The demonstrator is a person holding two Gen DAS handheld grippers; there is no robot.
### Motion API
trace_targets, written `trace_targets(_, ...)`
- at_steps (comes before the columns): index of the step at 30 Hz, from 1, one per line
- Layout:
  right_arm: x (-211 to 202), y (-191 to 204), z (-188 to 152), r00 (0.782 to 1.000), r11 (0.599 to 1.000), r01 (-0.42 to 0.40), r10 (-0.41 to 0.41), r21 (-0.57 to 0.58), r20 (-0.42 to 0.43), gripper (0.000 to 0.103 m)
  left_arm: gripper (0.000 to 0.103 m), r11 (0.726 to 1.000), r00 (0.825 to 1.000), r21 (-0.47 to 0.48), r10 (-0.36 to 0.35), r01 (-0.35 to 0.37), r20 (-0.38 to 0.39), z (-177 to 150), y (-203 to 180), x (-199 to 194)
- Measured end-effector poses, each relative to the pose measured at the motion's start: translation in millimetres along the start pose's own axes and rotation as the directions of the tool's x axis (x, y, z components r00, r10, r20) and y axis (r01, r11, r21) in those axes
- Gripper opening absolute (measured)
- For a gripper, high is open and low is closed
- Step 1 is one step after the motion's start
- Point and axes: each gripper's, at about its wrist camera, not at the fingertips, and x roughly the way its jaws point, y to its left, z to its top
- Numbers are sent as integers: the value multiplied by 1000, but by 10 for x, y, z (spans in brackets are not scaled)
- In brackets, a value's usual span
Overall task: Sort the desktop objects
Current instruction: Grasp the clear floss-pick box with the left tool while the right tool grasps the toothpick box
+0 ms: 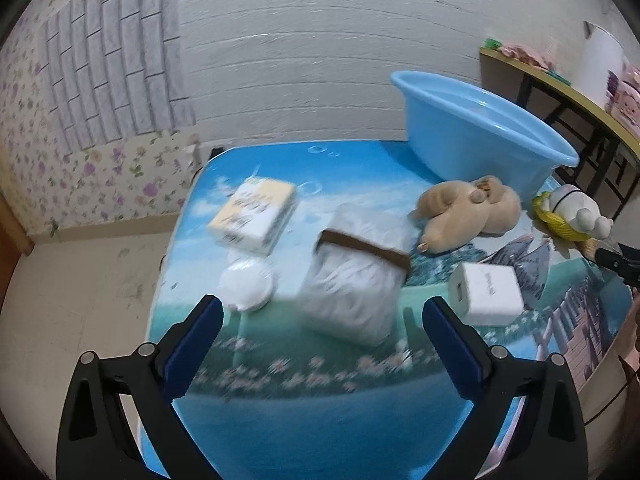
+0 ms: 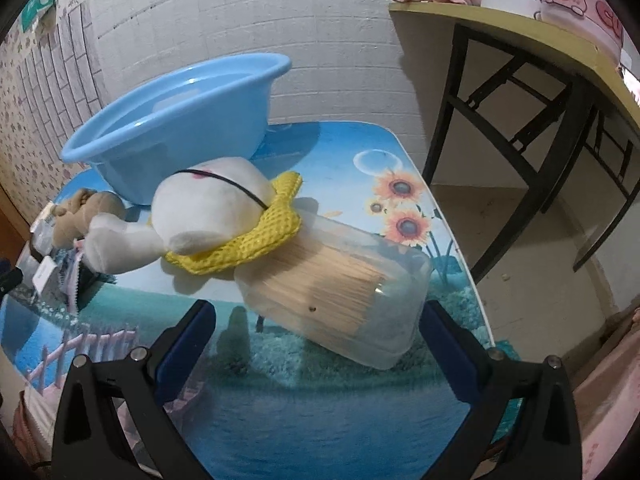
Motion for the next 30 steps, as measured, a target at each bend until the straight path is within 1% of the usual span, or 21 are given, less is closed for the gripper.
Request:
trace_targets(7,102,5,99,1000,1000,31,-31,0,0,103,100,999,1000,34,-9,9,-10,99,-106,166)
trace_targets(9,123,1,118,999,999,33,-33,0,3,103,92,999,1000,46,-11,12,-20,115,-128,213)
trace_targets(10,127,3,121,999,999,34,-34,-3,7,103,80,999,1000,48,-9,10,-24,121,-138,231)
trace_targets(11,132,12,121,999,999,36,-36,-13,8,103,71,999,1000,49,-3,4,-30,122,-144,253)
trace_targets(12,135,22,118,999,999,39,-39,-26,8,103,69,999,999,47,-13,15,-40,121,-145,277)
trace_targets(13,134,31,114,999,998,47,-47,-40,10,99,65,999,999,43,-27,29,-47,115,-144,287)
trace_targets(14,137,25,119,999,998,50,-50,-48,12,94,63,999,998,43,-30,32,-49,111,-150,292)
trace_targets(17,119,5,107,1000,998,25,-24,-56,11,94,62,998,999,57,-16,18,-45,104,-186,280)
trace_targets(22,60,19,53,1000,998,3,-2,-59,16,93,62,999,998,26,-31,32,-50,81,-148,221)
trace_targets(25,-9,58,-3,1000,998,-14,16,-68,20,93,62,1000,999,20,-20,21,-50,31,-128,155)
trace_targets(30,-112,29,-50,999,997,20,-16,-72,45,93,62,1000,998,13,0,1,-62,-78,-106,66)
